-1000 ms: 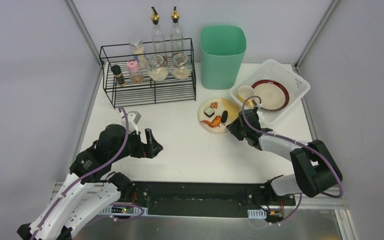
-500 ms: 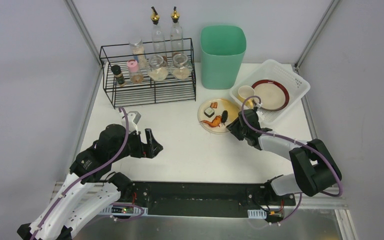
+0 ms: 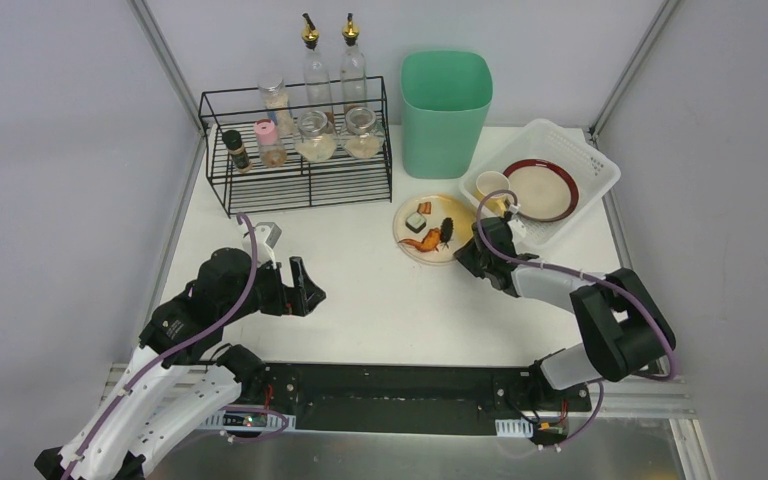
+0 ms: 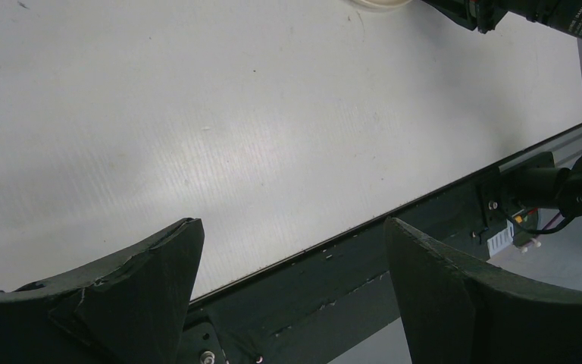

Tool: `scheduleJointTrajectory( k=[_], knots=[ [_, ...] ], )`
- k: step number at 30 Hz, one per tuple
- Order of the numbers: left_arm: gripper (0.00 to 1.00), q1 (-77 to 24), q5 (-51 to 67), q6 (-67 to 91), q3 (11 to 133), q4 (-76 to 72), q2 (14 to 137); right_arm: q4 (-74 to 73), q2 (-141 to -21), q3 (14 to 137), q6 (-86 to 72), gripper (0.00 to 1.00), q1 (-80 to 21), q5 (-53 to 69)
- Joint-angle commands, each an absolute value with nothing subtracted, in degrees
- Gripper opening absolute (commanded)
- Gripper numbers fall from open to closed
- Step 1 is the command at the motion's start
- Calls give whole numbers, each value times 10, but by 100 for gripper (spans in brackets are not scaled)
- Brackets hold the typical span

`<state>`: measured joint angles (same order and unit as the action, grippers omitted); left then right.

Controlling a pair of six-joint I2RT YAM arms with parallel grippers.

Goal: Clear the kitchen counter

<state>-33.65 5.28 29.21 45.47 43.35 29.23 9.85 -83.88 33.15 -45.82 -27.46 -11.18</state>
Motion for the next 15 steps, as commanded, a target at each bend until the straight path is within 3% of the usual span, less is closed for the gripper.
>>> scheduleJointTrajectory(
  k=[1, 9, 15],
  knots=[
    [92, -330, 45, 292, 455, 433, 292, 39, -885, 318, -494, 27, -296, -26],
    [92, -329, 45, 292, 455, 434, 290, 48, -900, 311, -487, 2, -308, -10],
    [92, -329, 44, 292, 455, 433, 290, 35, -881, 297, -473, 0, -319, -5]
  ],
)
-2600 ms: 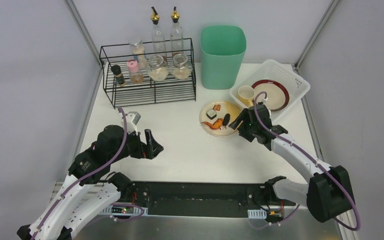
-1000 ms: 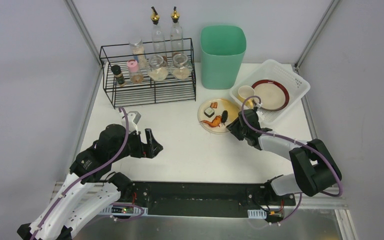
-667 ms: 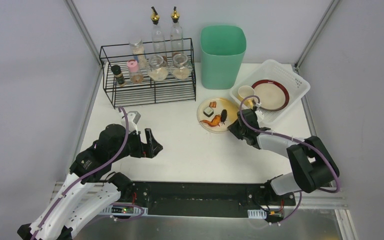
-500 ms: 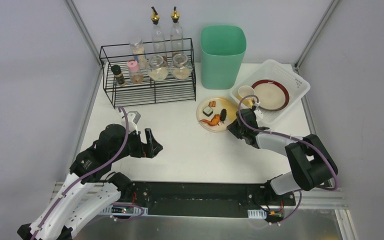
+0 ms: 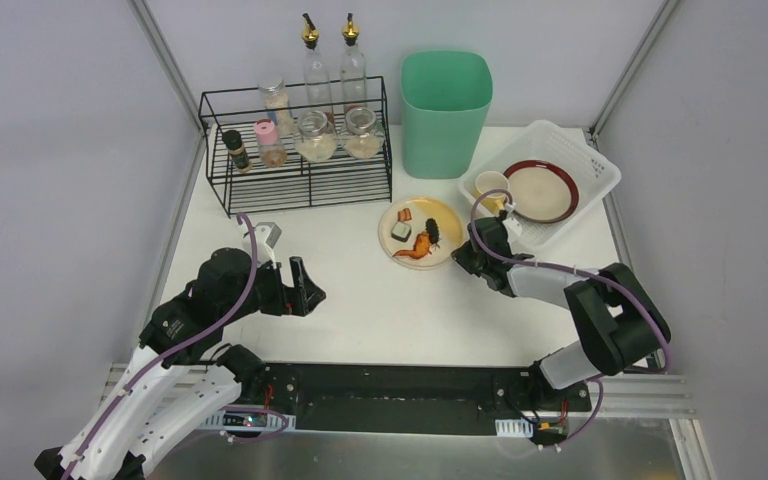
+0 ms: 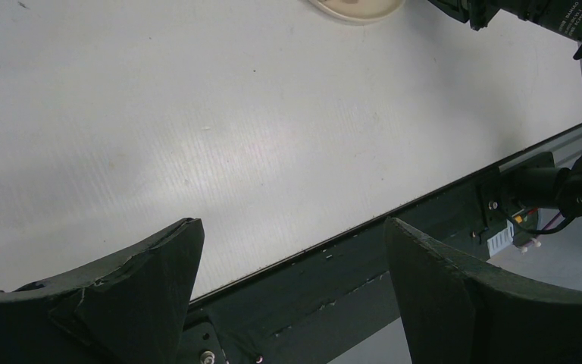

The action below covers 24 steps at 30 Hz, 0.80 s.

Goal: Clear the kitchen counter

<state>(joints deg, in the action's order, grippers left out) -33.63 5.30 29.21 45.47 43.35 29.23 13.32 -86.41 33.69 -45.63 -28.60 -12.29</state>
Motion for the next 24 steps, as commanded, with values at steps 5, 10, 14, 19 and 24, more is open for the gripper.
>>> scheduleJointTrajectory(
  k=[5, 10, 14, 19, 24],
  knots=[
    [92, -329, 42, 291, 455, 434, 290, 5, -841, 280, -452, 0, -339, 24],
    [92, -328, 41, 292, 455, 434, 292, -41, -794, 265, -424, 0, -366, 26],
    [92, -328, 41, 294, 455, 433, 298, -68, -754, 246, -418, 0, -386, 18],
    [92, -328, 42, 297, 454, 433, 302, -105, -702, 231, -420, 0, -417, 10],
    [92, -328, 43, 297, 455, 433, 307, -154, -656, 234, -444, 20, -448, -39]
  ],
)
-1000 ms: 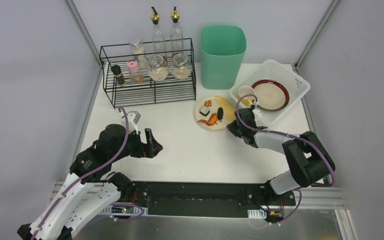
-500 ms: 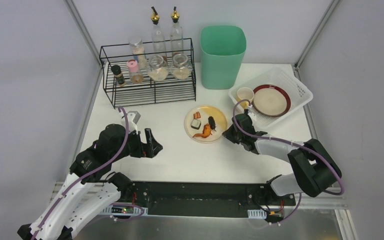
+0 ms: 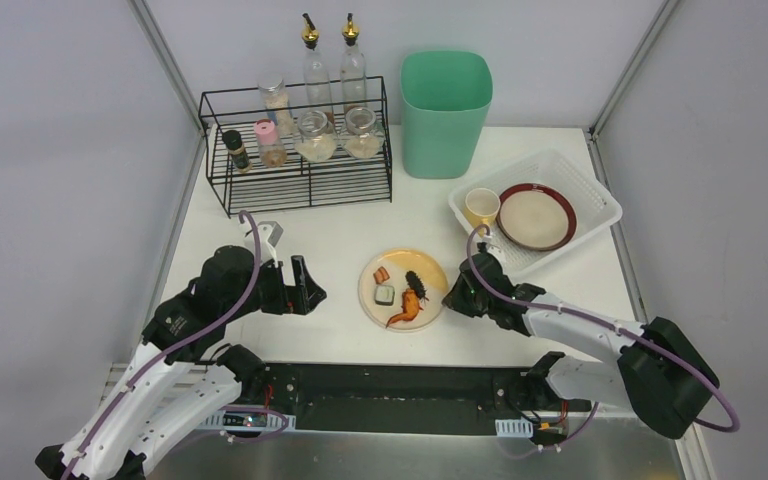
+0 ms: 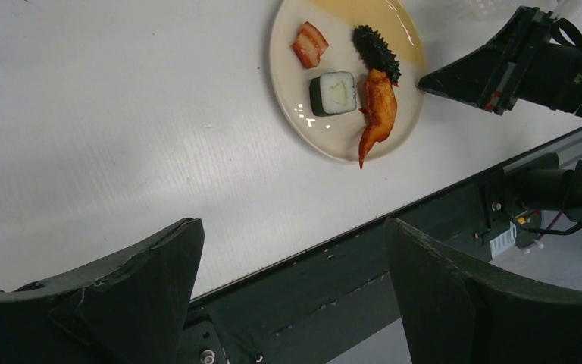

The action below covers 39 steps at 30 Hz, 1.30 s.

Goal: Clear the kitchen counter

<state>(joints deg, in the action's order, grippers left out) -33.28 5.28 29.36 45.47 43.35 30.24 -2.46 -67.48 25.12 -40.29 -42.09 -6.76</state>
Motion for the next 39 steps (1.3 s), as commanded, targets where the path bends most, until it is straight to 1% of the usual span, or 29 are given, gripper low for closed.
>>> scheduleJointTrajectory(
  k=[1, 3, 4, 8, 14, 17, 20, 22, 34, 39],
  knots=[
    [92, -328, 44, 297, 455, 433, 307, -159, -649, 233, -446, 25, -449, -49],
    [92, -328, 43, 297, 455, 433, 306, -172, -634, 234, -454, 38, -449, -69],
    [92, -328, 44, 297, 455, 433, 304, -177, -620, 235, -458, 41, -449, -81],
    [92, -329, 44, 297, 454, 433, 300, -209, -575, 254, -461, 48, -449, -125],
    [92, -329, 46, 296, 454, 433, 296, -308, -524, 331, -433, 52, -449, -185],
    [92, -329, 47, 295, 454, 434, 290, -365, -493, 357, -428, 57, -448, -258],
    [92, -329, 44, 293, 454, 433, 284, -402, -477, 373, -427, 57, -432, -311],
    [92, -329, 45, 293, 454, 434, 281, -409, -476, 379, -422, 58, -405, -322],
    [92, -329, 44, 294, 453, 433, 268, -303, -538, 369, -380, 57, -254, -274],
    [92, -329, 43, 295, 453, 433, 267, -271, -543, 365, -349, 57, -181, -229]
  ],
)
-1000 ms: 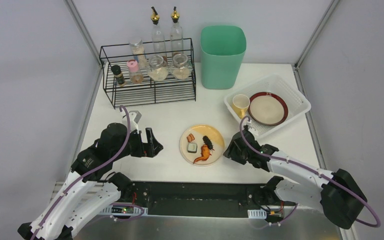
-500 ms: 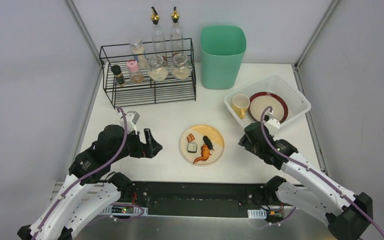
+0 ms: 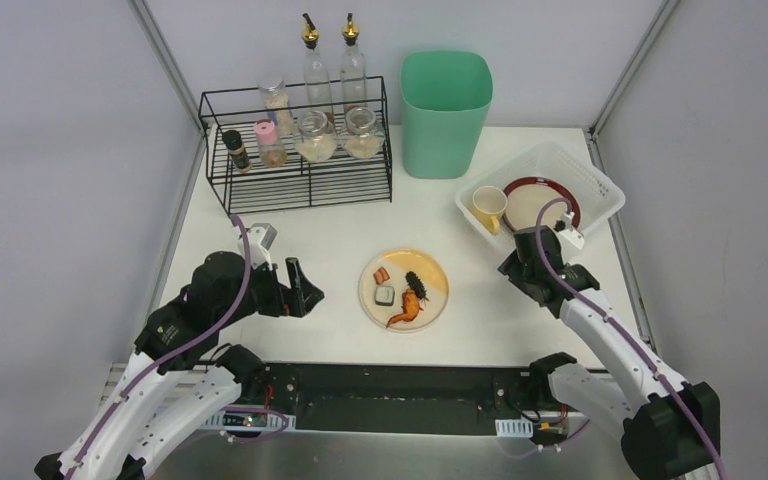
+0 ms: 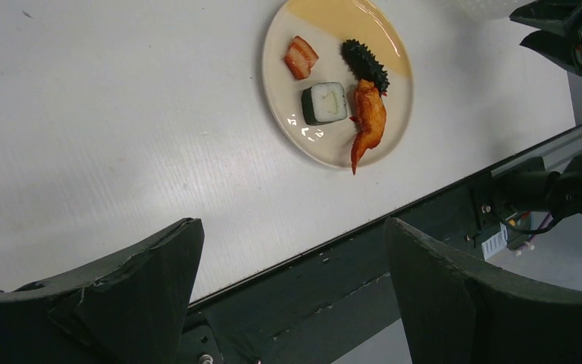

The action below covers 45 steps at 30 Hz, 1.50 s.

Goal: Clear the kitchen counter

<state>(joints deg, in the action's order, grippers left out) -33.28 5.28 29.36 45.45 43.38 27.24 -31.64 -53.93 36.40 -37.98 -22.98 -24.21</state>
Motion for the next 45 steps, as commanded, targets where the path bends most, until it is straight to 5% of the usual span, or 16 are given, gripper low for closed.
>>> scheduleJointTrajectory(
  k=[1, 7, 19, 45],
  knots=[
    [92, -329, 44, 294, 453, 433, 267, -270, -544, 367, -342, 56, -173, -223],
    [92, -329, 43, 294, 453, 433, 266, -308, -532, 382, -312, 57, -188, -113],
    [92, -329, 43, 297, 453, 433, 278, -305, -416, 281, -427, 56, -363, -107],
    [84, -329, 28, 423, 411, 341, 454, -61, -604, 223, -518, 51, -495, -139]
  ],
)
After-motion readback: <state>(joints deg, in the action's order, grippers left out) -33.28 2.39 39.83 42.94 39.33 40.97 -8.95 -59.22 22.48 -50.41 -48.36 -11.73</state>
